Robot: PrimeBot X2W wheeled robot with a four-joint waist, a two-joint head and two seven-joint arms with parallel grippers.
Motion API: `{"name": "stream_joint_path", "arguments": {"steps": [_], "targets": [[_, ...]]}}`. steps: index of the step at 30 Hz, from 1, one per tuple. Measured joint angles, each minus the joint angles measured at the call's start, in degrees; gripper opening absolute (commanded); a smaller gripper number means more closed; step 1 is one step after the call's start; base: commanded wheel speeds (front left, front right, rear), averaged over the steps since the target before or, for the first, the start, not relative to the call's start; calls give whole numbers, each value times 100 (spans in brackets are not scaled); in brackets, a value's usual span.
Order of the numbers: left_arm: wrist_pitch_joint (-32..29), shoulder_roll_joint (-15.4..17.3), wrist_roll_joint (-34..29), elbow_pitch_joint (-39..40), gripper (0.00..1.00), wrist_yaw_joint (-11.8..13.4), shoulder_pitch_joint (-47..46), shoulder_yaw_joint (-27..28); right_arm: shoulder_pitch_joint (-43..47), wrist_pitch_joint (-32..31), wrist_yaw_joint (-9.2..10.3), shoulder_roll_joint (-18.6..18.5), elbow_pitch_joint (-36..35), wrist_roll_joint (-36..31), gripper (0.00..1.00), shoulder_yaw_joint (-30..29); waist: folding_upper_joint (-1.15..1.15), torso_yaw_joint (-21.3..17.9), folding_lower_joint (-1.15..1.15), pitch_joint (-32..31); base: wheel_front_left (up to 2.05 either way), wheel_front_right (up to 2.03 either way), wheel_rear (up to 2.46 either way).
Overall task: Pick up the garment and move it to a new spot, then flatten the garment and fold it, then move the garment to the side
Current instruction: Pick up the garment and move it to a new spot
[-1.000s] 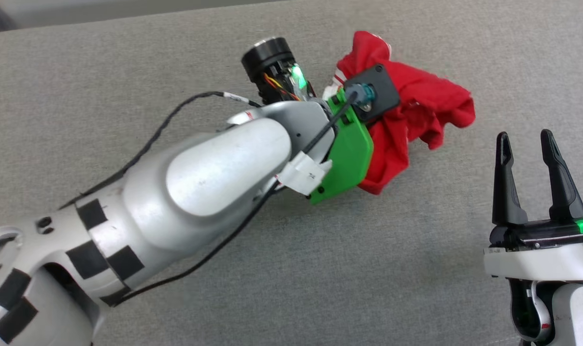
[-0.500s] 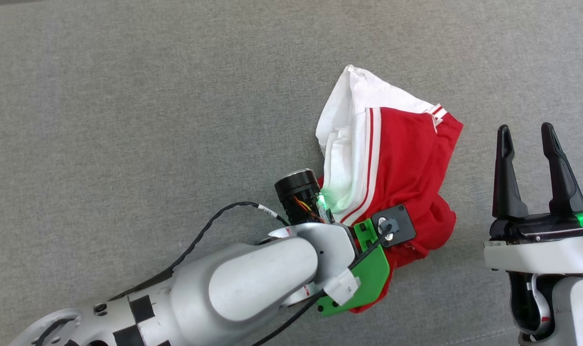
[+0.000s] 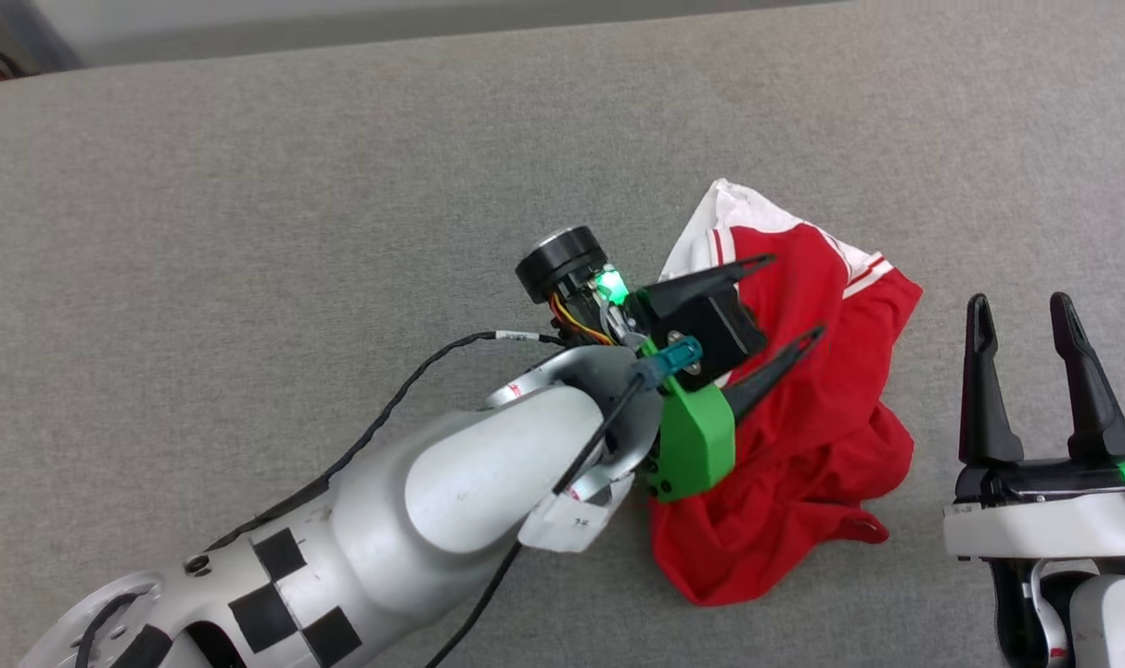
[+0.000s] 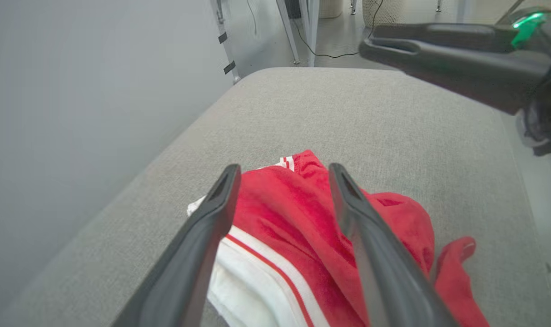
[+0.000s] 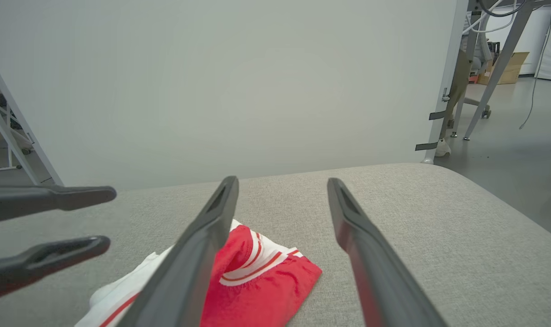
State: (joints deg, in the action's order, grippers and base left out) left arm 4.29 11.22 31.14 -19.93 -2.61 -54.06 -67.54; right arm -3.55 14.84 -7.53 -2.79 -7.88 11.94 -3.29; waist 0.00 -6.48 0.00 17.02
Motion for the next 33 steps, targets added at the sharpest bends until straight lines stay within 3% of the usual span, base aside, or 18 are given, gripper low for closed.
{"name": "stream_joint_path", "arguments": {"steps": [7,13,15,17,20,26,33], "targets": [[844,348,-1,34,100,891,469,638,238,-1,0,1,75,-78,100,-4,0,281,0,-433,0,0,0],[1036,744,0,300,100,1617,1135,1411,425,0,0,0,141,-154,100,-93,0,535,0,-699,0,0,0],[1038,956,-200,872,100,1979,1831,2201,486,-1,0,0,163,-225,100,-156,0,723,0,-834,0,0,0],[1038,1014,-344,1069,100,2101,2236,2547,493,0,0,1,166,-242,100,-155,0,794,0,-890,0,0,0],[1038,1044,-535,1313,100,2208,2875,3128,513,0,0,1,182,-289,100,-151,0,881,0,-977,0,0,0],[1038,971,-996,1551,100,2175,3969,4019,648,0,0,1,275,-314,100,-105,0,995,0,-1152,0,0,0],[1038,581,-1470,1678,100,1689,4825,4767,855,0,0,2,411,-250,100,-20,0,1060,0,-1356,0,0,0]]}}
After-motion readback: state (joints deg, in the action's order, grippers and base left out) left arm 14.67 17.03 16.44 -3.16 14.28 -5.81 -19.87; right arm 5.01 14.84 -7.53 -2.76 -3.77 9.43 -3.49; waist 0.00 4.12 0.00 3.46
